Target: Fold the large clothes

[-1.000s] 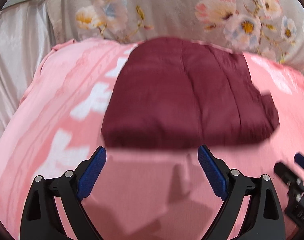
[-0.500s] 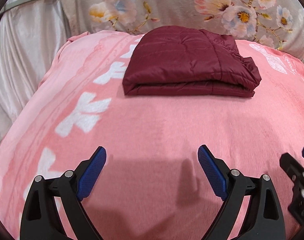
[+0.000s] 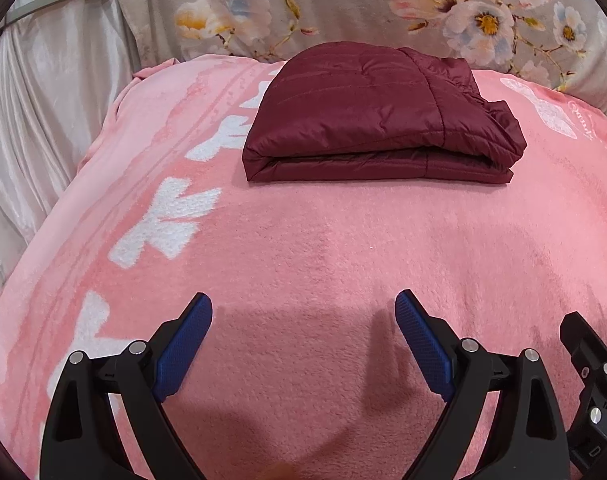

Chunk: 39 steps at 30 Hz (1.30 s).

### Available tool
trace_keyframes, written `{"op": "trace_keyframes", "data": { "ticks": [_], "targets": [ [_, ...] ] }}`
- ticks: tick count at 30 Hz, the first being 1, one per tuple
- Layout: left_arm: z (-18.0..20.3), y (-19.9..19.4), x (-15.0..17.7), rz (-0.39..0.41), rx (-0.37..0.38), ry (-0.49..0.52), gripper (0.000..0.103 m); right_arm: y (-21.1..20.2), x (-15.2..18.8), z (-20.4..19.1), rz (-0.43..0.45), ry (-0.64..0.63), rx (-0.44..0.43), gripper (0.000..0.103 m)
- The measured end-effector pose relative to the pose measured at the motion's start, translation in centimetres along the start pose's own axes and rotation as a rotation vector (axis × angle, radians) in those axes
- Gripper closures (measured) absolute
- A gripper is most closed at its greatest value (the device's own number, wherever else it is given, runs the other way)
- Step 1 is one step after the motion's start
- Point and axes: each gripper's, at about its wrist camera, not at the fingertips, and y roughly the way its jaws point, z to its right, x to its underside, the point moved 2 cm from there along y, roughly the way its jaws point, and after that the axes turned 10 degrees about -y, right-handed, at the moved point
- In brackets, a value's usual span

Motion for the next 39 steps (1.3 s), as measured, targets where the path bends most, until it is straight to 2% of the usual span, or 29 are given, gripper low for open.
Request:
{"op": "trace_keyframes", "data": {
  "ticks": [3, 6, 11, 21, 39],
  "targets": [
    [0.0, 0.0, 0.0, 0.003, -0.001, 0.002, 0.013, 0.0, -0.1, -0.3, 0.005, -0.017, -0.014, 0.012],
    [0.0, -0.1, 0.0, 0.006, -0.004, 0.0, 0.013, 0.2, -0.2, -0.6, -0.005, -0.035, 0.015, 0.01],
    [0.1, -0.4, 0.0, 0.019, -0.022, 0.011, 0.013, 0.0, -0.2, -0.6, 0.008, -0.033, -0.012, 0.006],
    [0.7, -0.9, 0.5, 0.031, -0.042, 0.027, 0.013, 0.1, -0.2, -0.5, 0.005, -0.018, -0.021, 0.006],
    [0.4, -1.0, 0.5, 0.027, -0.028, 0.003, 0.013, -0.3, -0.2, -0.6, 0.023, -0.028, -0.022, 0.006]
  ]
}}
